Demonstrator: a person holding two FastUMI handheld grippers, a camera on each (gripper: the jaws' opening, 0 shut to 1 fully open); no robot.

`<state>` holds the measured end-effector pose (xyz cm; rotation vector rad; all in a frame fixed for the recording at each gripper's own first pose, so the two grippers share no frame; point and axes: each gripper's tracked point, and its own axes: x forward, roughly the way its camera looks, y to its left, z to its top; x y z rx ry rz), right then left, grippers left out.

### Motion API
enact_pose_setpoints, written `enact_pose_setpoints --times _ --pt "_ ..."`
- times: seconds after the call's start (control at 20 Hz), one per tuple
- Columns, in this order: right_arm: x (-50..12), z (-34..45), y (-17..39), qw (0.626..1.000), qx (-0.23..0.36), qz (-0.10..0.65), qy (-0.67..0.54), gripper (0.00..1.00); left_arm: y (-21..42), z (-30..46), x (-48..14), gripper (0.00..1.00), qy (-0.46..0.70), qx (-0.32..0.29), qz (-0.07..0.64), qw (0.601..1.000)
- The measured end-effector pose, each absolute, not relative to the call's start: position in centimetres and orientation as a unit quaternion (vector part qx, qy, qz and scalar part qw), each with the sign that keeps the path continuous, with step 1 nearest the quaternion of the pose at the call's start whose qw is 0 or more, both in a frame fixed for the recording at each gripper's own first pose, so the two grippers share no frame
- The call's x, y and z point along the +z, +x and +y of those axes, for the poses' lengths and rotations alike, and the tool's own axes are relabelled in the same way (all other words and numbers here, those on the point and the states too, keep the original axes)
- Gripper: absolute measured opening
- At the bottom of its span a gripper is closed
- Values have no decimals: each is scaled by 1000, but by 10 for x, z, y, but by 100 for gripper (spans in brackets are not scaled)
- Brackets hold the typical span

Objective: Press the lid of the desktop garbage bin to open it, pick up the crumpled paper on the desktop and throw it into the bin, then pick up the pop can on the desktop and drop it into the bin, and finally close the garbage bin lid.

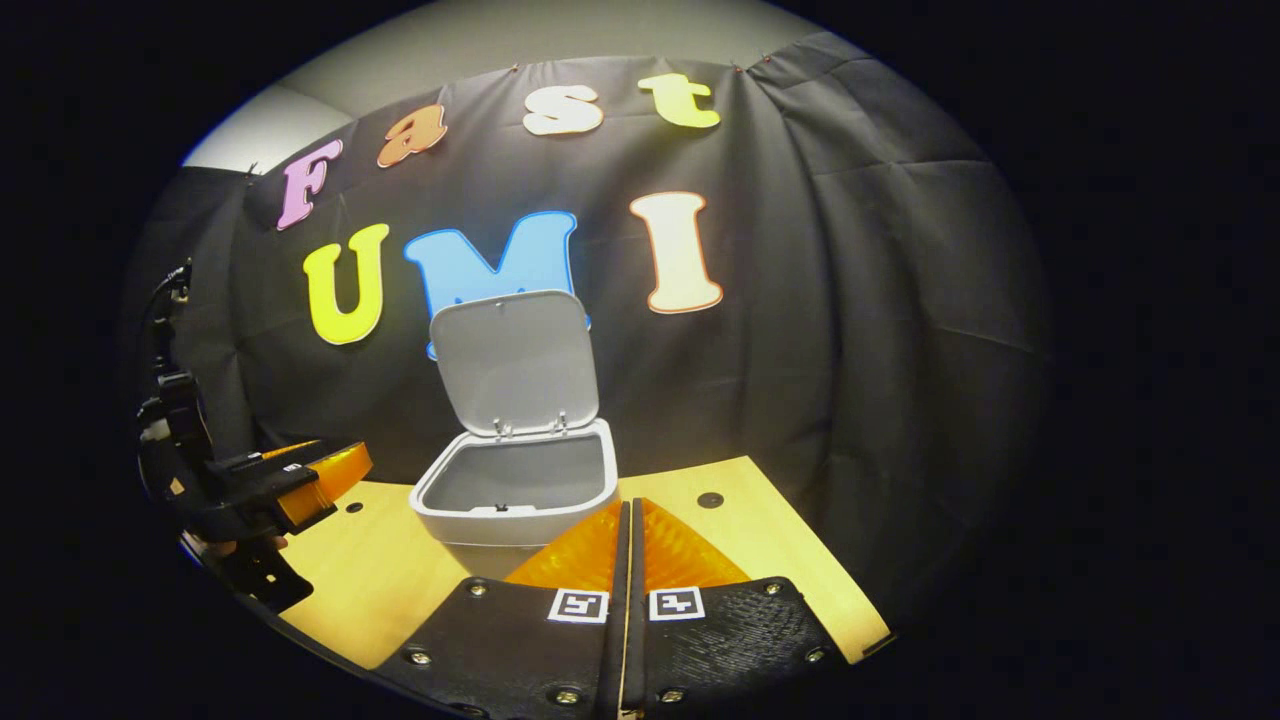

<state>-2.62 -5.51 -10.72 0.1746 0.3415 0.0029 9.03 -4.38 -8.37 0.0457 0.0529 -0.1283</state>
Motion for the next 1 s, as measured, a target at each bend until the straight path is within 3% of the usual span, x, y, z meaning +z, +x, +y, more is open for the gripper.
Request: enact_pose_setpoints --times 0.15,0.25,0.35,0.45,0.5,0.55,1.0 --pt "-111 -36 -26 980 36 177 87 4 83 -30 -83 95 20 -51 27 998" --pt "-121 -26 -25 977 51 189 85 18 74 -21 -83 96 16 -42 27 999" --pt "-129 -17 -28 975 64 197 84 60 69 -13 -84 96 15 -35 27 999" --pt "-136 -8 -28 972 78 206 81 74 67 -7 -83 96 14 -28 27 999" --pt "-142 -3 -30 970 84 213 79 91 66 -4 -83 96 14 -26 27 999" --pt "-147 0 -28 969 89 218 76 98 64 -1 -83 96 13 -23 27 999" --pt "-204 43 -45 949 140 279 48 99 53 7 -83 94 8 -15 29 999"
